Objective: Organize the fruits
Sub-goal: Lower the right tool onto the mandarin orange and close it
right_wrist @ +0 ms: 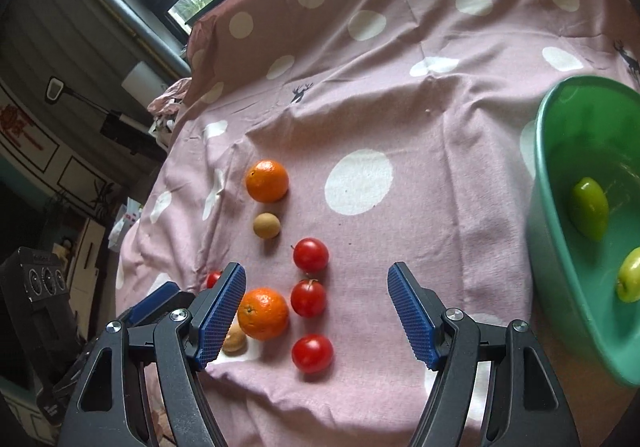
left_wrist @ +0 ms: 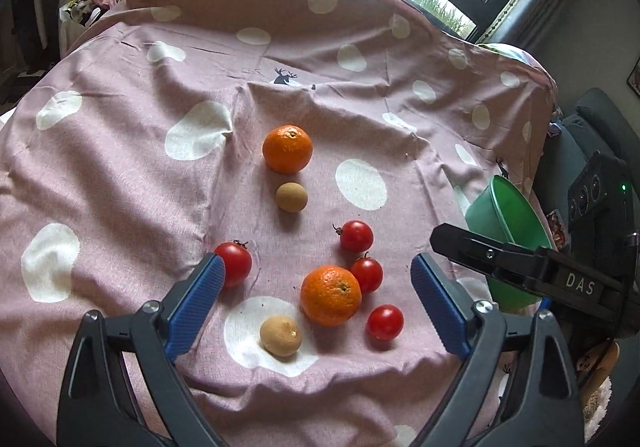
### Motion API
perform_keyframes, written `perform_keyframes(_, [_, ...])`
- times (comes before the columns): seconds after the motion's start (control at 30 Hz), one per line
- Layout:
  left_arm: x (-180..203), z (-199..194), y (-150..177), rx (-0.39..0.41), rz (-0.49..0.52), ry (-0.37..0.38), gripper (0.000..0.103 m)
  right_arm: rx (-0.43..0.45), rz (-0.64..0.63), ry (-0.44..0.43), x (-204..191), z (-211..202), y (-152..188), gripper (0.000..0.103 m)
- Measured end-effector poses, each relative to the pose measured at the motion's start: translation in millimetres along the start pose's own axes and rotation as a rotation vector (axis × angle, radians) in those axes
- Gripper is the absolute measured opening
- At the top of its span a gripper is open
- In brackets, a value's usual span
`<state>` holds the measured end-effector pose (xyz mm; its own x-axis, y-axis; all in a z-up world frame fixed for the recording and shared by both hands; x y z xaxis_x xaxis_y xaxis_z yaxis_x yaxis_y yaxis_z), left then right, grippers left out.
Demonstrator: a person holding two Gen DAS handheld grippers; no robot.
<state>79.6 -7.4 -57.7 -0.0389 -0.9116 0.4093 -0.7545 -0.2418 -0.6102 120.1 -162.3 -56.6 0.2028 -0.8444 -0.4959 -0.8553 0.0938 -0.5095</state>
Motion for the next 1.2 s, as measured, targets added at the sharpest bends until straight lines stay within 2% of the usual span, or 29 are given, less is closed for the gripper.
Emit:
perform_keyframes(0.03, [1.7,1.8,2.0,-0.012,0.01,0.001,0.089,-0.014,0.015,-0.022,-0.5,2.7,1.2,0.074])
perform_keyframes(0.1, [5.0,6.7,6.9,-0.037,0.026,-0.001,0.076,-0.046,0.041,-0.064,-2.4,8.9,3.7,0.074])
perform_keyframes(0.23, [10.3,16.2,15.8,-0.082,0.064,-0.008,0.064,-0.128,0.061,-0.121,-10.6,21.8,12.7,0.074])
perform_keyframes(0.33, [11.9,21.9,20.0,-0.107,0.071,0.004,0.058,-0.183,0.078,-0.159,-18.7,32.1,20.0,0.062])
perform_keyframes(0.4, [12.9,24.9,22.7,-0.121,0.071,0.014,0.054,-0.231,0.102,-0.202,-24.0,39.4,25.7,0.062])
perform_keyframes(0.5, [16.4,28.9,25.6,-0.132,0.09,0.021,0.053,-0.262,0.101,-0.198,-28.3,46.9,31.1,0.058])
perform_keyframes(0.73, [13.9,38.7,27.9,-0.159,0.067,0.015,0.052,-0.289,0.082,-0.186,-33.4,56.5,36.1,0.057])
perform_keyframes(1.2, [14.2,46.5,30.9,-0.168,0.072,0.003,0.047,-0.297,0.061,-0.156,-32.8,66.2,40.0,0.053])
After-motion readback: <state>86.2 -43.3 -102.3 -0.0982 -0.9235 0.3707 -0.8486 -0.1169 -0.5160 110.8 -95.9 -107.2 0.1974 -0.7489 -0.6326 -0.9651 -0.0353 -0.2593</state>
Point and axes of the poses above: each gripper's, at about its wrist camera, not at the fingertips, and z roughly the way its jaws point, x to its right, y to its underside, the point moved 7 cm from there along z, roughly the way its jaws point, and after that the axes turned 2 degrees about x, right-handed, at the moved point
